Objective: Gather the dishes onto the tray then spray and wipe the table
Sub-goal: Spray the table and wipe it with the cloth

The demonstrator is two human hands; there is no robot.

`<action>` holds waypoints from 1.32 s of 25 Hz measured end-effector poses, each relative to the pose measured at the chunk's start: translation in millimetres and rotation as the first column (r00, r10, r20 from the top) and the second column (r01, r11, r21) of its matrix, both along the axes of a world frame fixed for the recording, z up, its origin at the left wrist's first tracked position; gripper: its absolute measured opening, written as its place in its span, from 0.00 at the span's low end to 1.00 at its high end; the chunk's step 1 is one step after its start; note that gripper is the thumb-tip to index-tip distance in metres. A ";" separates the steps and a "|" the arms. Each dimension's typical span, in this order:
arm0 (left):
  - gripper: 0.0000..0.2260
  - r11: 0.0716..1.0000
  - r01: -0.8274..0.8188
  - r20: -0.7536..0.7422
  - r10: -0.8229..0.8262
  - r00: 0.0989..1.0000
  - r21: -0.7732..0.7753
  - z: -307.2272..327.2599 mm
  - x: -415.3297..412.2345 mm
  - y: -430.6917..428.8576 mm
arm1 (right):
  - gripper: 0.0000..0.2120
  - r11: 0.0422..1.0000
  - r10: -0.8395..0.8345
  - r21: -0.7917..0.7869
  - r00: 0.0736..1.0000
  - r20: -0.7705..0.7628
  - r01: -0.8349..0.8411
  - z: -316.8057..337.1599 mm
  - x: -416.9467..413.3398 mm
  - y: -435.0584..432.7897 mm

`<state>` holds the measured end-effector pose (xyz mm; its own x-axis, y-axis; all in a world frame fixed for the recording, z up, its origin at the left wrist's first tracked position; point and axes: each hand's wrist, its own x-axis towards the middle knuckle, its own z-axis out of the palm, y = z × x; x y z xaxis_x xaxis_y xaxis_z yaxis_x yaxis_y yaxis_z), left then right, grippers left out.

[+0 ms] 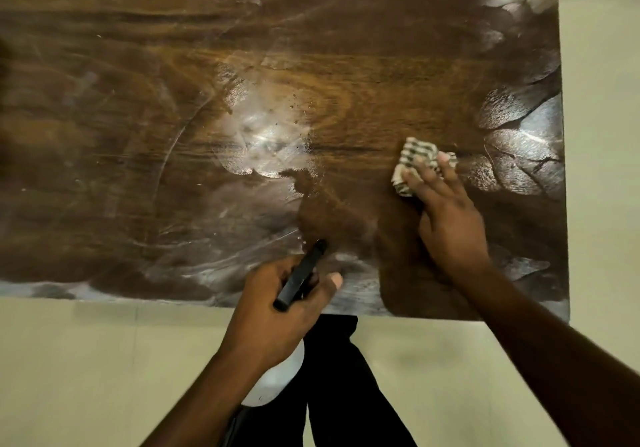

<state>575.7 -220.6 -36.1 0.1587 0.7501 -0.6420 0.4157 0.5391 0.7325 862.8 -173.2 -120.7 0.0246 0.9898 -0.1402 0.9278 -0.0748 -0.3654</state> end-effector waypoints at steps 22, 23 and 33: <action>0.11 0.993 -0.052 -0.014 0.054 0.998 0.105 8.8 -45.6 -92.6 | 0.38 0.969 -0.201 0.105 0.961 -0.188 0.223 -19.3 -189.0 -177.2; 0.11 0.993 -0.044 -0.018 0.046 0.999 0.112 9.3 -47.8 -95.3 | 0.37 0.991 -0.055 0.110 0.980 -0.193 0.077 -20.7 -191.9 -185.7; 0.15 0.996 -0.020 -0.002 0.020 1.000 0.089 7.2 -74.0 -122.2 | 0.31 0.850 -0.515 0.101 0.856 -0.048 0.517 -17.6 -117.2 -226.3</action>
